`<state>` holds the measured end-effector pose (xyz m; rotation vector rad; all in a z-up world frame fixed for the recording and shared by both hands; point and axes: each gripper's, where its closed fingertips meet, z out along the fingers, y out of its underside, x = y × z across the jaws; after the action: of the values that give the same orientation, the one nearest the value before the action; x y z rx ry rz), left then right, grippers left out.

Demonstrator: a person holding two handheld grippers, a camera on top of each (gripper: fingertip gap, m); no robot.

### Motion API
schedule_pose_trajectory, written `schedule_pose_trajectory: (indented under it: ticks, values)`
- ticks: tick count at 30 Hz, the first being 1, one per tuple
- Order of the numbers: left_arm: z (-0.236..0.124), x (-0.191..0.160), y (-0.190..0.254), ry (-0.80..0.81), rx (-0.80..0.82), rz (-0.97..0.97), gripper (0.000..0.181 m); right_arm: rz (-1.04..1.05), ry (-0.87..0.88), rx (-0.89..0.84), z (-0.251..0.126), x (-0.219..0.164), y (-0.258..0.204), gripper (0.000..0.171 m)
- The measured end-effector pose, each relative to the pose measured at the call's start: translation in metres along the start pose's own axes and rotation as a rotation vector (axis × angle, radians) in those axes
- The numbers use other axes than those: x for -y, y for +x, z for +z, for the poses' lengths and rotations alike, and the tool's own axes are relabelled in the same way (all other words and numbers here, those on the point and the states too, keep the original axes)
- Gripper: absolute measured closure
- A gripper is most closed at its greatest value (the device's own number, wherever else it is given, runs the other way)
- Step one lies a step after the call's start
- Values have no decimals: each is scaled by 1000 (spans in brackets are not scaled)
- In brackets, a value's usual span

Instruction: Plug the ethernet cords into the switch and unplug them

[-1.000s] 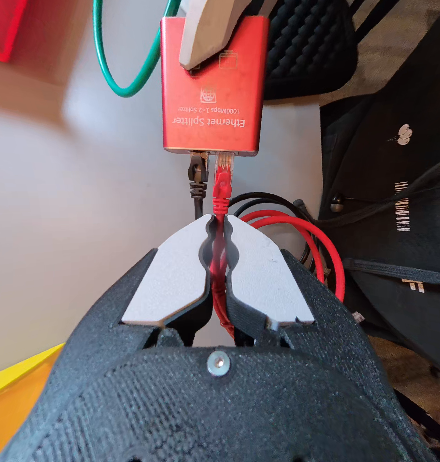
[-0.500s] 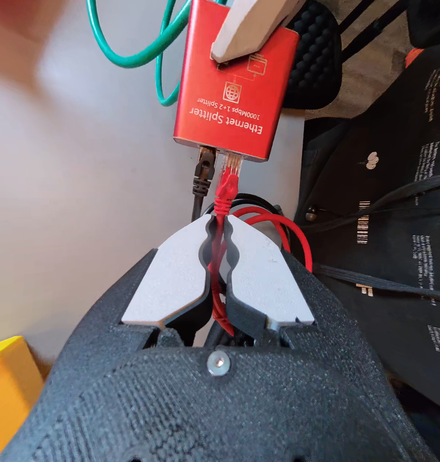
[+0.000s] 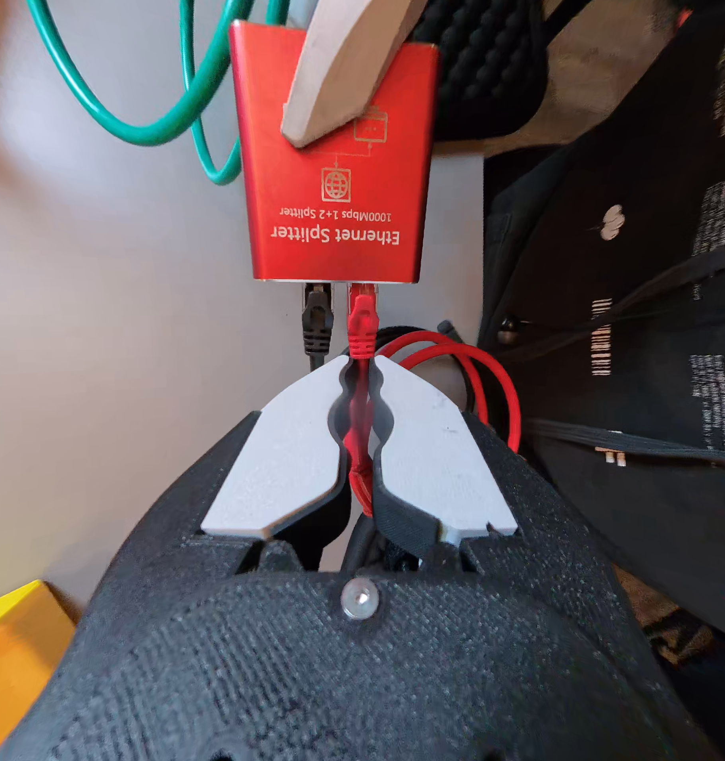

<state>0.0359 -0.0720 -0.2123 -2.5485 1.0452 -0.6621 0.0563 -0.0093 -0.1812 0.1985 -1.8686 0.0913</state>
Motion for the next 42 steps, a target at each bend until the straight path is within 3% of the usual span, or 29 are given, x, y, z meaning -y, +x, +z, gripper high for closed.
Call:
schedule_pose_trajectory:
  ticks: [6, 8, 13, 19, 21, 24, 27, 29, 32, 35, 38, 42]
  values:
    - [5, 0, 13, 19, -42, 23, 177, -37, 10, 65, 5, 4, -6, 145]
    - [5, 1, 1, 51, 20, 5, 176, -36, -27, 72, 8, -4, -6, 145]
    - [-12, 8, -15, 275, 50, -24, 173, 6, -94, 25, 13, -23, 3, 144]
    - [-55, -1, -50, 514, 262, 36, 151, -7, -102, -43, 11, -32, 13, 144]
    - [-58, -1, -50, 614, 144, 9, 146, -40, -47, -89, 10, -20, 22, 144]
    - [-60, 13, -36, 741, -212, -99, 141, -97, 9, -133, 13, 0, 36, 144]
    - [-52, 30, -8, 748, -472, -97, 135, -151, 38, -148, 20, 12, 41, 144]
    - [-37, 36, -1, 691, -535, -127, 138, -182, 46, -146, 26, 15, 40, 144]
    - [-33, 44, -13, 753, -588, -245, 141, -188, 26, -132, 33, 6, 35, 144]
    - [-33, 44, -37, 835, -541, -364, 149, -153, -63, -121, 41, -23, 31, 140]
    - [-35, 38, -67, 886, -380, -470, 151, -50, -171, -113, 44, -57, 25, 140]
    - [-53, 29, -100, 1010, -224, -623, 152, 135, -234, -159, 39, -66, 18, 132]
